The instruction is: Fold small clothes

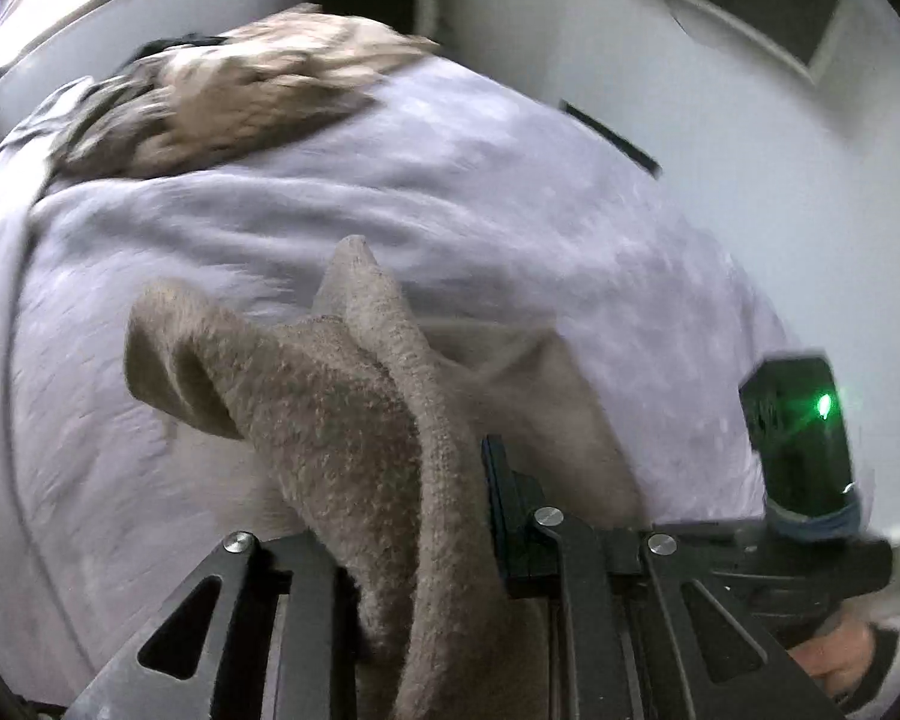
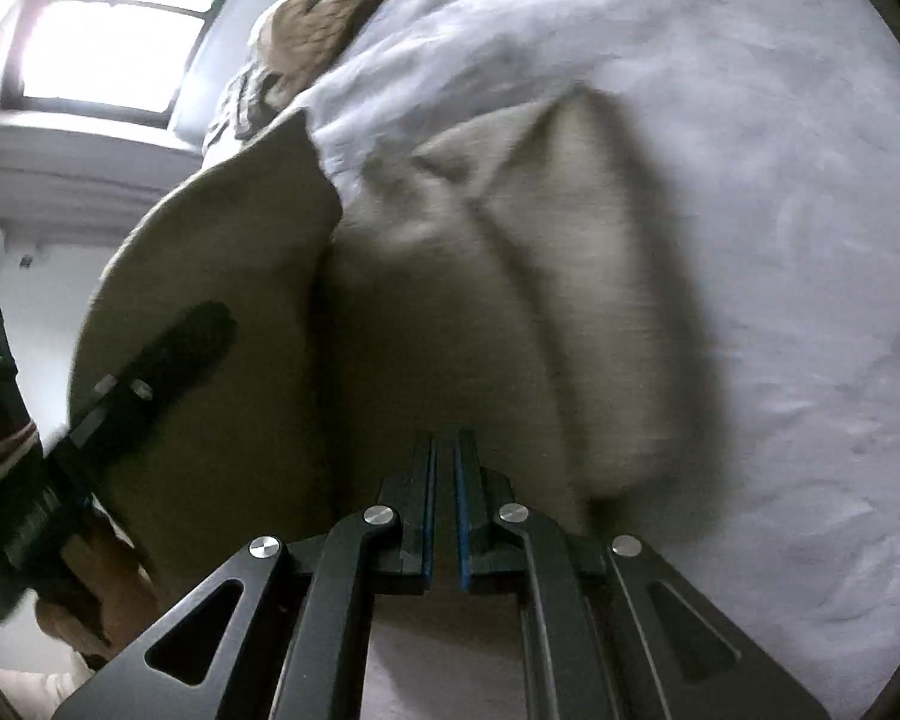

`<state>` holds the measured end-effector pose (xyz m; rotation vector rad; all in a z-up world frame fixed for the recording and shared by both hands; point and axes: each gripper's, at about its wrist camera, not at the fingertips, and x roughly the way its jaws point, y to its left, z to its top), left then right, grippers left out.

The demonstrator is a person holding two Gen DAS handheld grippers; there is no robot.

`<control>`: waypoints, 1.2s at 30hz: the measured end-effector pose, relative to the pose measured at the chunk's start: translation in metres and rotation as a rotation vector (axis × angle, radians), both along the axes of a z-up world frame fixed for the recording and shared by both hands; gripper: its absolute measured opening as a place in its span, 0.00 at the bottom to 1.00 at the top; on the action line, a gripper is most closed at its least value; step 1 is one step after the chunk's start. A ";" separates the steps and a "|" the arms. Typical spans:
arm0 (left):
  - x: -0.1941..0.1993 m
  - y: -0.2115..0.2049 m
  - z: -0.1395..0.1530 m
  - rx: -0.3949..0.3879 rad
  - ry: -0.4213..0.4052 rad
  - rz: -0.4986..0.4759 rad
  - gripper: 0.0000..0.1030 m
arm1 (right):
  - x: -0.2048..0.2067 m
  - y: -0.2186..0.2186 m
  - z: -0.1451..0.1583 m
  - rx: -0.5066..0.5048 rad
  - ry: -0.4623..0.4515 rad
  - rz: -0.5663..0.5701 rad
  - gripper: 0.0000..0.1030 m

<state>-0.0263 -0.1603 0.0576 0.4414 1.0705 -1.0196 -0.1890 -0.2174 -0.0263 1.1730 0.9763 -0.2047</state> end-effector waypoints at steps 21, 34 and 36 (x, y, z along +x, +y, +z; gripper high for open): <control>0.021 0.054 -0.003 -0.009 0.015 0.209 0.71 | -0.049 -0.038 -0.045 0.469 -0.357 -0.335 0.67; 0.065 0.134 -0.069 0.139 0.120 0.500 0.71 | 0.037 -0.019 0.026 -0.075 -0.034 0.064 0.14; 0.062 0.133 -0.065 0.126 0.109 0.486 0.71 | 0.038 -0.018 0.049 -0.179 -0.051 0.089 0.13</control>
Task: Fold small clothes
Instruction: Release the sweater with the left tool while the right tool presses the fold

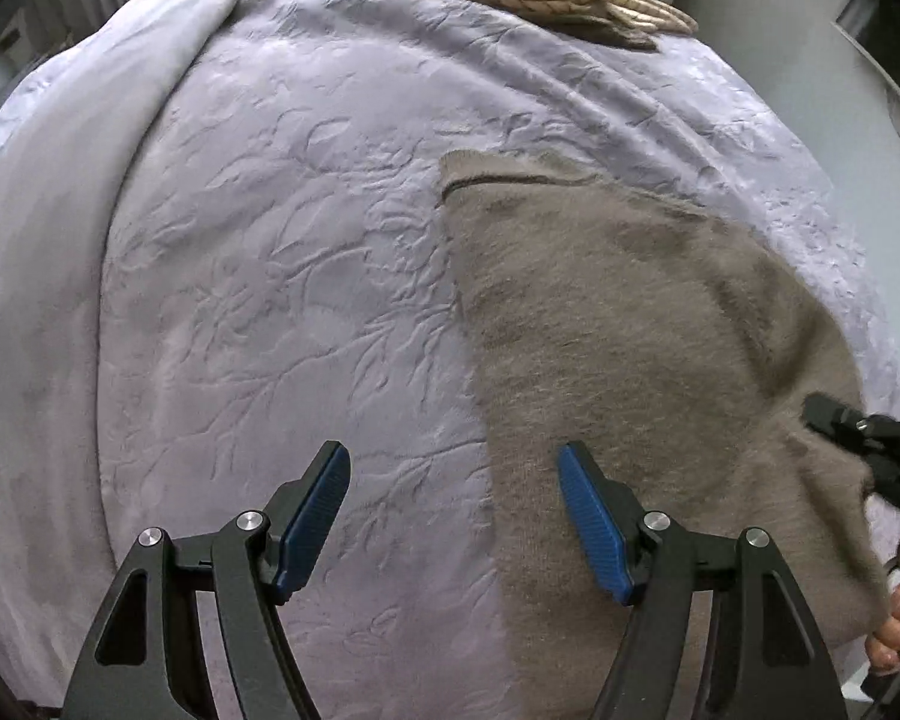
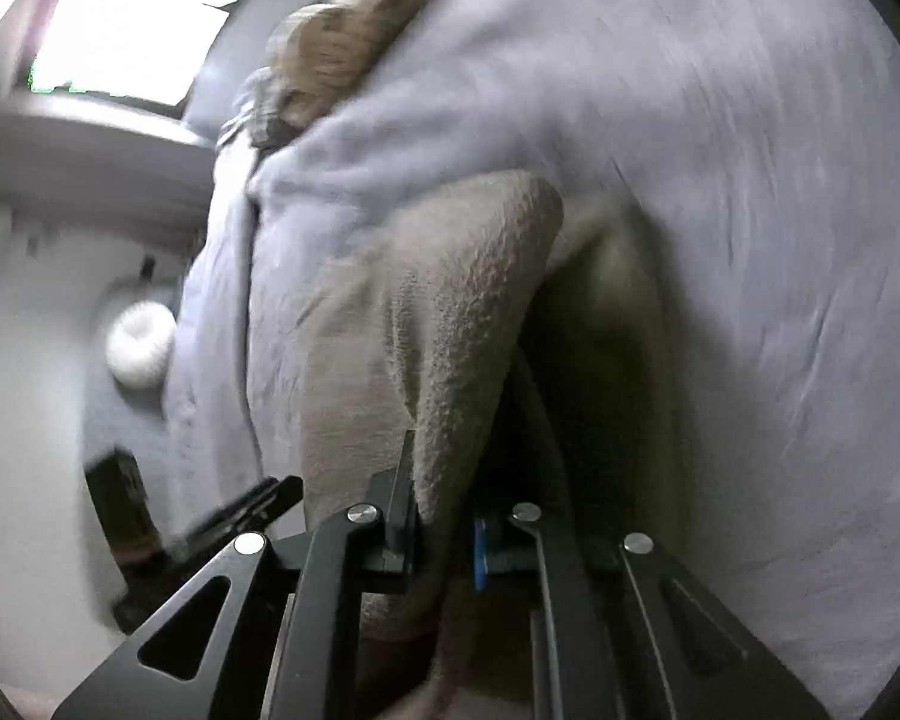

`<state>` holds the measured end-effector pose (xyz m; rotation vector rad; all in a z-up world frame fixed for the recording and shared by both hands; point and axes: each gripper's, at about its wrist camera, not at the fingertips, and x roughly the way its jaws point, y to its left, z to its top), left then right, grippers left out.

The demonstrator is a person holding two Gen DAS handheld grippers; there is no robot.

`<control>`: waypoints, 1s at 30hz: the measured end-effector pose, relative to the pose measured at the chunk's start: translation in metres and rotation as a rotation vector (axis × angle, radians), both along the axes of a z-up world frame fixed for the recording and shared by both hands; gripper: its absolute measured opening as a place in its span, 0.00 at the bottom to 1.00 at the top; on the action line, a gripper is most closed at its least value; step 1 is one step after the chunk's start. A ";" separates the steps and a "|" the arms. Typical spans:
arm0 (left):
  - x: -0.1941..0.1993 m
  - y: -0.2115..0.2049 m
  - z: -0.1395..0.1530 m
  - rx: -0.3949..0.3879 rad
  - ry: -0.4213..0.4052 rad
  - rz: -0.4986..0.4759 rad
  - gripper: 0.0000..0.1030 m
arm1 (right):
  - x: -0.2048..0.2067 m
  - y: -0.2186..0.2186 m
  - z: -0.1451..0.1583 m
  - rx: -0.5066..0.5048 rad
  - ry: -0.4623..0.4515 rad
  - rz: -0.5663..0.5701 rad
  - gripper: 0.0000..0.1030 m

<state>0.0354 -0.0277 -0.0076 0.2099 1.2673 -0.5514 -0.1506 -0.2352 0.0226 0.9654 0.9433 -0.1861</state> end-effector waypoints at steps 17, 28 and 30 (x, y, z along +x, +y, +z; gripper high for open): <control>-0.017 0.010 -0.001 0.048 -0.016 -0.153 0.88 | -0.064 -0.002 0.022 0.097 -0.004 -0.050 0.59; -0.060 0.007 -0.020 0.066 0.049 -0.307 0.88 | -0.073 0.035 -0.022 -0.085 0.316 0.103 0.07; -0.067 0.012 -0.031 0.080 0.062 -0.313 0.88 | -0.083 0.033 -0.040 -0.064 0.338 0.079 0.07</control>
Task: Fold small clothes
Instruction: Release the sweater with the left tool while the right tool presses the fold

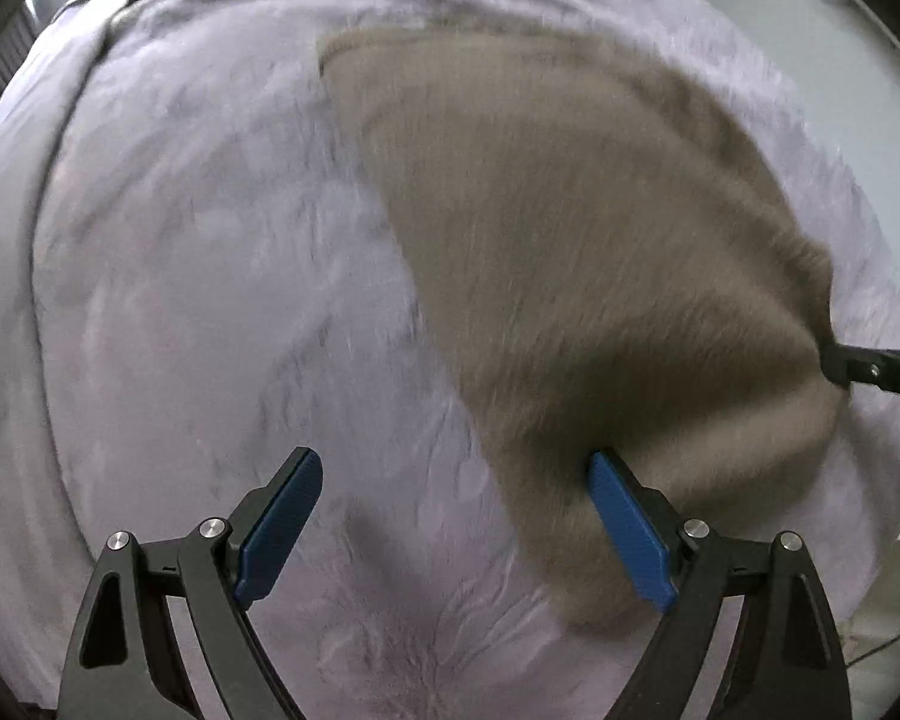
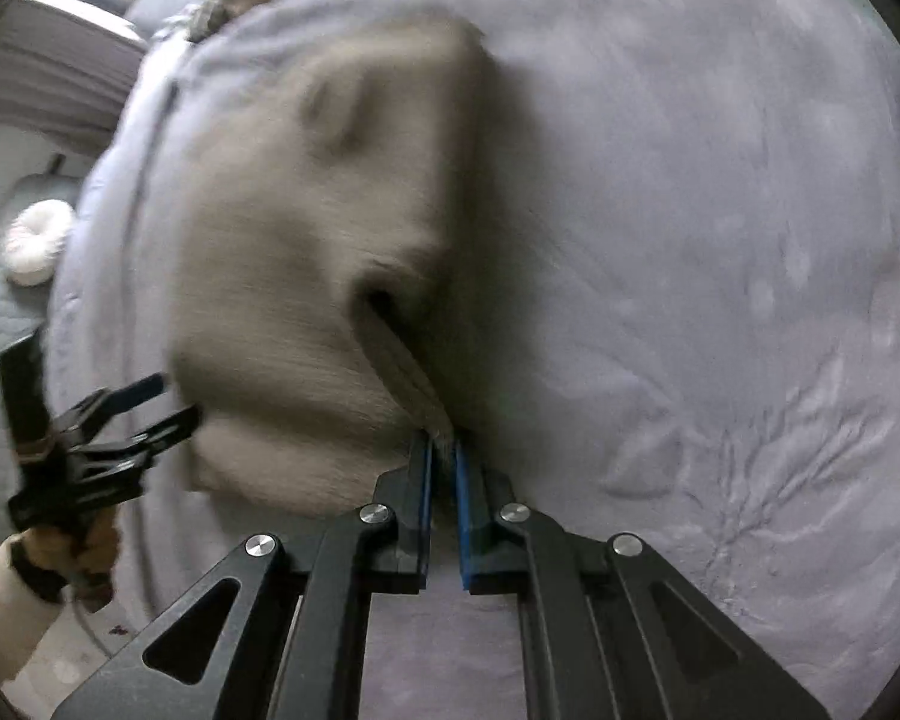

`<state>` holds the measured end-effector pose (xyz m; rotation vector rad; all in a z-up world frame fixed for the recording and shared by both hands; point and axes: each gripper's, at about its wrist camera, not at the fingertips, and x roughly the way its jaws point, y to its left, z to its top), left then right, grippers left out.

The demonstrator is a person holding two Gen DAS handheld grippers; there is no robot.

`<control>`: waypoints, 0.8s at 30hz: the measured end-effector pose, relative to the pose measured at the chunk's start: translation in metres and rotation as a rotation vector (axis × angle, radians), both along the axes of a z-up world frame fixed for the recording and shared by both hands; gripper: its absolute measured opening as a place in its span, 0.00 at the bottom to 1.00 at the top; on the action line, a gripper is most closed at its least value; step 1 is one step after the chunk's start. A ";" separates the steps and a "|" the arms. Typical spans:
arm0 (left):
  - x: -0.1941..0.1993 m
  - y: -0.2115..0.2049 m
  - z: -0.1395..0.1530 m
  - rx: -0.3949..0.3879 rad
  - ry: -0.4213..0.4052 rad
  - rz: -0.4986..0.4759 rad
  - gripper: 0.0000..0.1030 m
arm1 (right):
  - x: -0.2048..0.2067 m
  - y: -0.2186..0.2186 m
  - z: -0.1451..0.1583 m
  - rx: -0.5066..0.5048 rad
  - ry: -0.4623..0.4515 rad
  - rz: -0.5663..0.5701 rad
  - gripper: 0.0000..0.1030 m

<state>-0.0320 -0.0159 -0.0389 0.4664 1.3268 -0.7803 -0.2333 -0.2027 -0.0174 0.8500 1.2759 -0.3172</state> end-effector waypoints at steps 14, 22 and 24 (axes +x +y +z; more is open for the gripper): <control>-0.004 0.023 0.014 0.005 0.018 0.060 0.88 | -0.017 -0.008 0.031 -0.002 -0.011 -0.100 0.08; -0.003 0.025 0.022 0.052 -0.027 0.095 0.88 | -0.008 -0.016 0.049 -0.062 -0.009 -0.158 0.12; -0.002 0.027 0.024 0.057 -0.029 0.108 0.88 | -0.006 -0.020 0.050 -0.052 -0.017 -0.172 0.12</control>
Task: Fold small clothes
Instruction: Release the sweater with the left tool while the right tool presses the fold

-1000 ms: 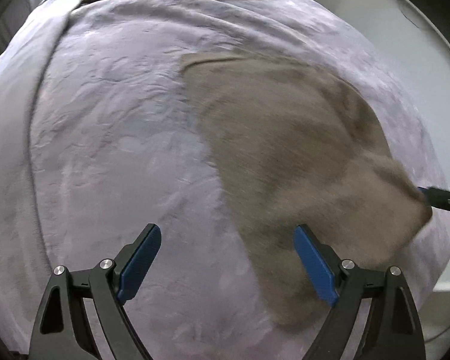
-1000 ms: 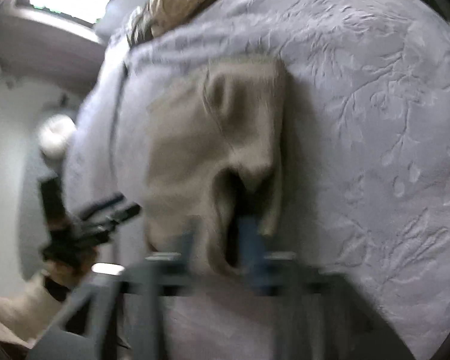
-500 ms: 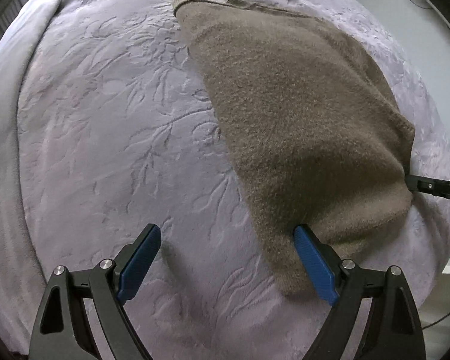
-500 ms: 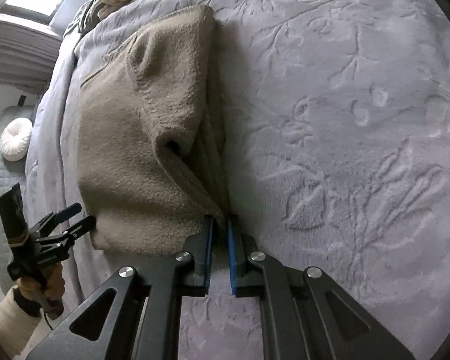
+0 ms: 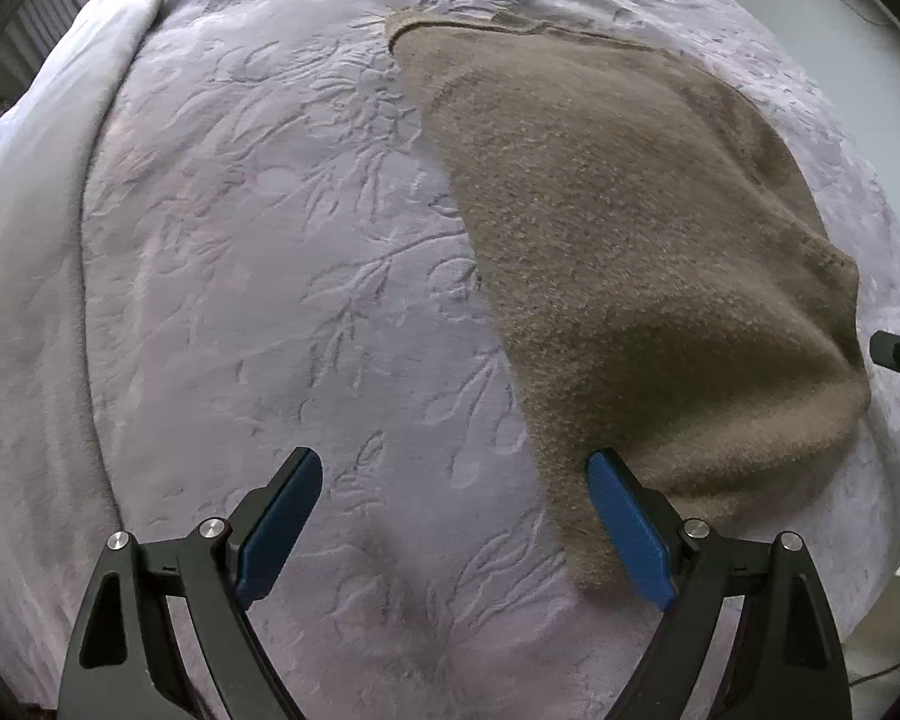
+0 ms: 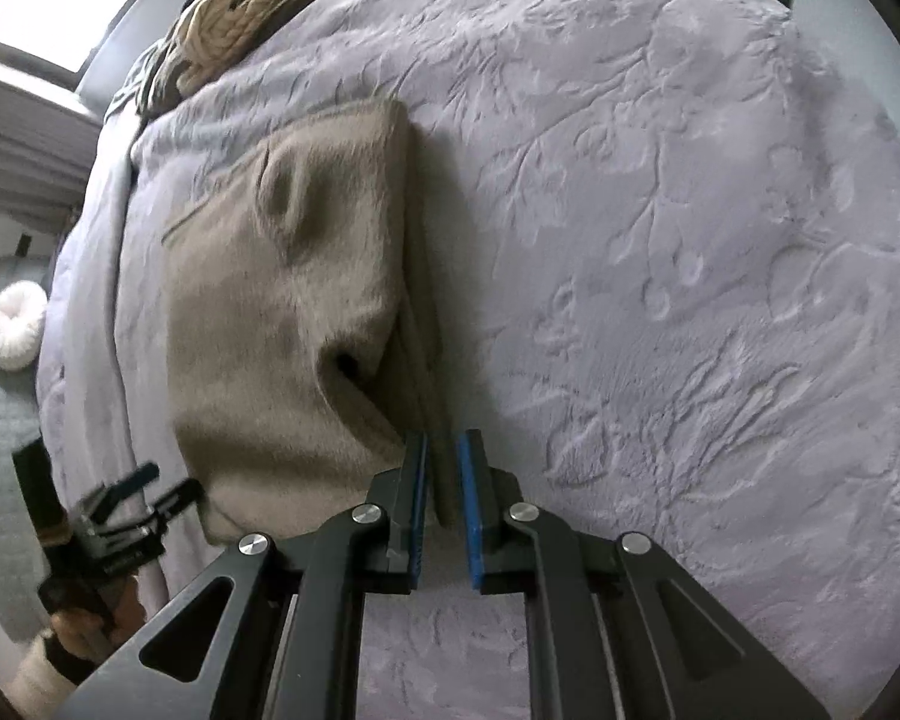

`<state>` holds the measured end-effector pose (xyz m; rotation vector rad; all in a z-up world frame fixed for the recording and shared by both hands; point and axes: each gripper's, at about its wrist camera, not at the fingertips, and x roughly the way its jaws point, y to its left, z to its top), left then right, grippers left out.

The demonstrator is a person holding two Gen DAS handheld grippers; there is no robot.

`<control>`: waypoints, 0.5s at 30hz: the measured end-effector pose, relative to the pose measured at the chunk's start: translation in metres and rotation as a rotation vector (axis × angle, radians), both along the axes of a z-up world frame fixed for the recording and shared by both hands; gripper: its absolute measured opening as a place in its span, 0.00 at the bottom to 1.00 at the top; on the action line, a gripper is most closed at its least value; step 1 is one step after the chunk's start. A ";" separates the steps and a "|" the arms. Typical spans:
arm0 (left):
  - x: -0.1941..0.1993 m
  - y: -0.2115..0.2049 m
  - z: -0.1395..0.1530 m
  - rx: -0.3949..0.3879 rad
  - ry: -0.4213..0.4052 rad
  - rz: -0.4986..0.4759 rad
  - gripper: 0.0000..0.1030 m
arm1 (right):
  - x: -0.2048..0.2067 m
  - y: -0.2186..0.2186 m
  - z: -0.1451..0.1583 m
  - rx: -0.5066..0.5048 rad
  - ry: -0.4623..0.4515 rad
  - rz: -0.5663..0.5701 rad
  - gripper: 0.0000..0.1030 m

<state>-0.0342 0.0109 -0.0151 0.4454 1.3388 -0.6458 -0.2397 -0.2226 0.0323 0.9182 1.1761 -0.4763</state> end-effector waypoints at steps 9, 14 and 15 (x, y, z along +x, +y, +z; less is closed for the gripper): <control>0.008 0.009 0.003 0.016 -0.005 0.057 0.88 | 0.009 0.000 -0.008 0.035 0.004 -0.004 0.12; 0.010 0.010 0.000 0.011 0.005 0.074 0.93 | 0.011 -0.001 -0.011 0.046 0.009 -0.002 0.12; 0.011 0.011 0.000 0.020 0.006 0.083 1.00 | 0.011 -0.001 -0.011 0.047 0.011 -0.004 0.13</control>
